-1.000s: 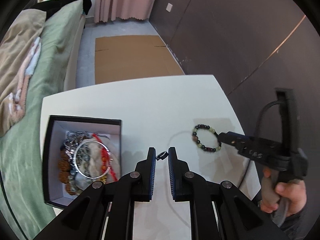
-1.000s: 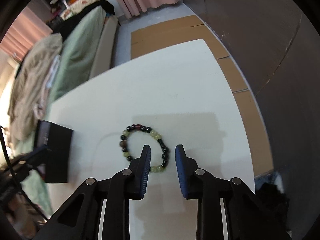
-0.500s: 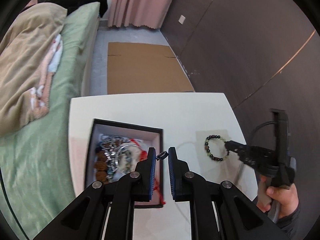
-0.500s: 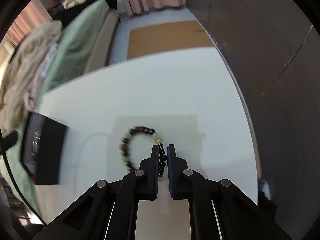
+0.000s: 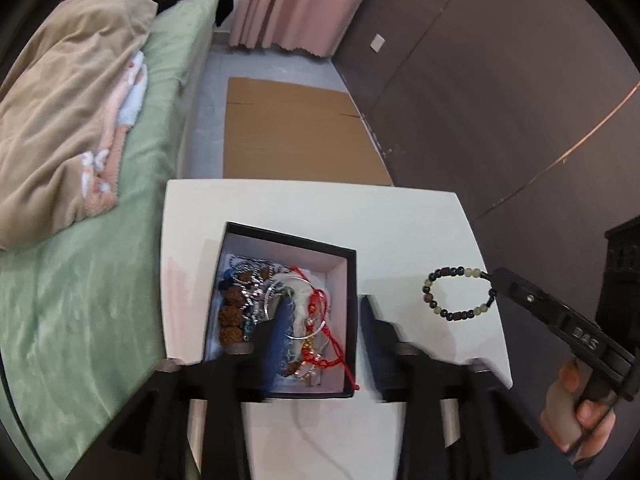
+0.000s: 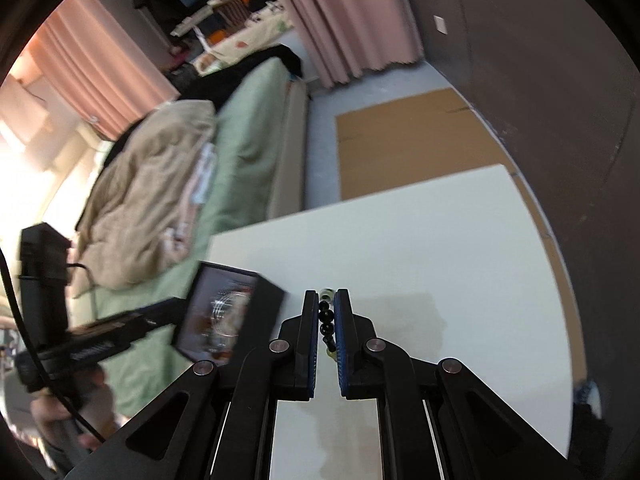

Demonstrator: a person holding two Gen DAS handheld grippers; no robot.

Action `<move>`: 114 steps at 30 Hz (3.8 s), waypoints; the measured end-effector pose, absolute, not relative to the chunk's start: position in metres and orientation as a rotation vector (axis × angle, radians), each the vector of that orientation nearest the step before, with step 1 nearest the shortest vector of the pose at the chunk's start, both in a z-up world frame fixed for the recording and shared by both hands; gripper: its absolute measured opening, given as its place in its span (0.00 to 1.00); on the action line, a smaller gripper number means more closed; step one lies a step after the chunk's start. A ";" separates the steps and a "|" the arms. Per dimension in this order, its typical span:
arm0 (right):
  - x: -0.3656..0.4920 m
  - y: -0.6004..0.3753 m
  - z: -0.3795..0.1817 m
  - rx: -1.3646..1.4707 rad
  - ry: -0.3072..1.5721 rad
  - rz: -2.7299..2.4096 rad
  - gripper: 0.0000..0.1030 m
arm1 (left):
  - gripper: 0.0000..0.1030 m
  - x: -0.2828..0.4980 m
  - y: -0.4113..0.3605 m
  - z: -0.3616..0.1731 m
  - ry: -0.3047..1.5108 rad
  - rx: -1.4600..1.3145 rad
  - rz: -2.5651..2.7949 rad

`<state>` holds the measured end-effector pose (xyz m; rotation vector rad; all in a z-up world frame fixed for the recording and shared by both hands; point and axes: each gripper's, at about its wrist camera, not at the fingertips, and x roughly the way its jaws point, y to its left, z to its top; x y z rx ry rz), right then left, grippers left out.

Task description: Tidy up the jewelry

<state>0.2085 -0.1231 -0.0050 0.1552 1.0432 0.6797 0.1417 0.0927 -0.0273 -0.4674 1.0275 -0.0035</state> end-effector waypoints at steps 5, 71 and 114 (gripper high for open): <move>0.196 -0.102 0.004 0.185 1.019 0.757 0.09 | 0.62 0.131 0.103 -0.018 0.979 -0.478 0.015; 0.108 -0.189 0.044 0.056 0.900 0.692 1.00 | 1.00 0.014 0.037 0.039 0.758 -0.180 0.035; 0.080 -0.213 0.037 0.045 0.813 0.643 1.00 | 1.00 -0.008 0.018 0.044 0.657 -0.145 0.083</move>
